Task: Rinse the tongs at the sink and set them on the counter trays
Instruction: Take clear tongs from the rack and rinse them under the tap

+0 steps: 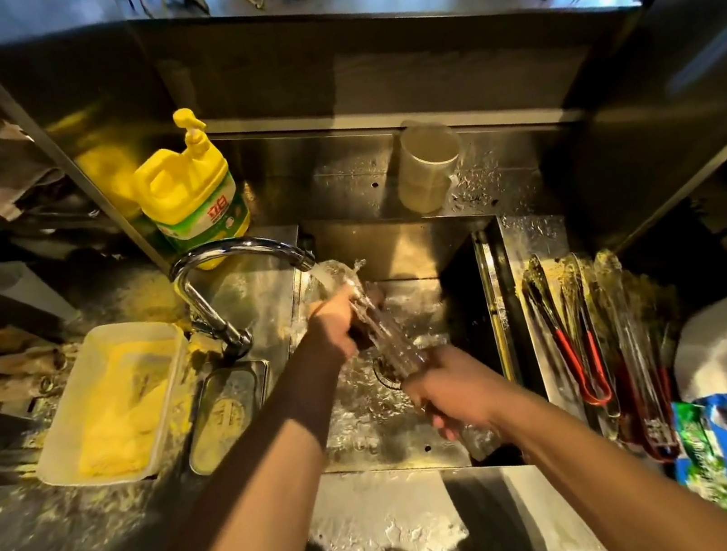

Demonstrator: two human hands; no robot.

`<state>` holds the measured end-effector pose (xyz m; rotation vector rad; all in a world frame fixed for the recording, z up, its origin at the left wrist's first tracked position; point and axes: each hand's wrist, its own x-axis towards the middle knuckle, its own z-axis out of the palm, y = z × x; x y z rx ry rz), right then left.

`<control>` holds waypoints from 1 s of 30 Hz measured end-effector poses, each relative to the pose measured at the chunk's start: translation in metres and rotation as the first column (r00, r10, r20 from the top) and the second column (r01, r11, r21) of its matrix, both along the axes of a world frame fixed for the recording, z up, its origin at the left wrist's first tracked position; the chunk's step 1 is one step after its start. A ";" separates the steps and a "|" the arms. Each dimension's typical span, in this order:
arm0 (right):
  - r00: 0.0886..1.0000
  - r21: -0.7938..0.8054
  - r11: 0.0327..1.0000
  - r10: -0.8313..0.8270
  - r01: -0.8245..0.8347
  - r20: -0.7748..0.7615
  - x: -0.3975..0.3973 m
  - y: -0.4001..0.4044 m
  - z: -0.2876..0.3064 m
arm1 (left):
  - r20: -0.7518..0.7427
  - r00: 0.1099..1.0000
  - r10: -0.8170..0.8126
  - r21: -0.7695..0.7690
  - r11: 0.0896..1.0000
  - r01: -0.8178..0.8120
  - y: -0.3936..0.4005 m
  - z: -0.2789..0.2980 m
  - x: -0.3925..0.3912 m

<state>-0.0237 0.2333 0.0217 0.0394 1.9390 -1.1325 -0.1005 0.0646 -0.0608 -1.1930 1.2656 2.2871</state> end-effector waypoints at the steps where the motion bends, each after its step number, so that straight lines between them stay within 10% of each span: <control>1: 1.000 0.010 1.000 -0.008 0.008 -0.012 -0.001 -0.001 0.001 | -0.004 1.000 -0.010 -0.017 1.000 0.010 0.004 0.003 0.001; 21: 0.998 0.065 0.996 0.066 -0.067 0.016 0.013 0.032 0.006 | 0.074 0.992 0.105 -0.069 0.993 -0.100 0.015 -0.020 0.018; 30: 0.933 0.215 0.977 0.087 -0.010 -0.350 -0.006 0.041 0.017 | -0.051 0.944 0.326 0.374 0.883 -0.284 0.006 -0.026 0.029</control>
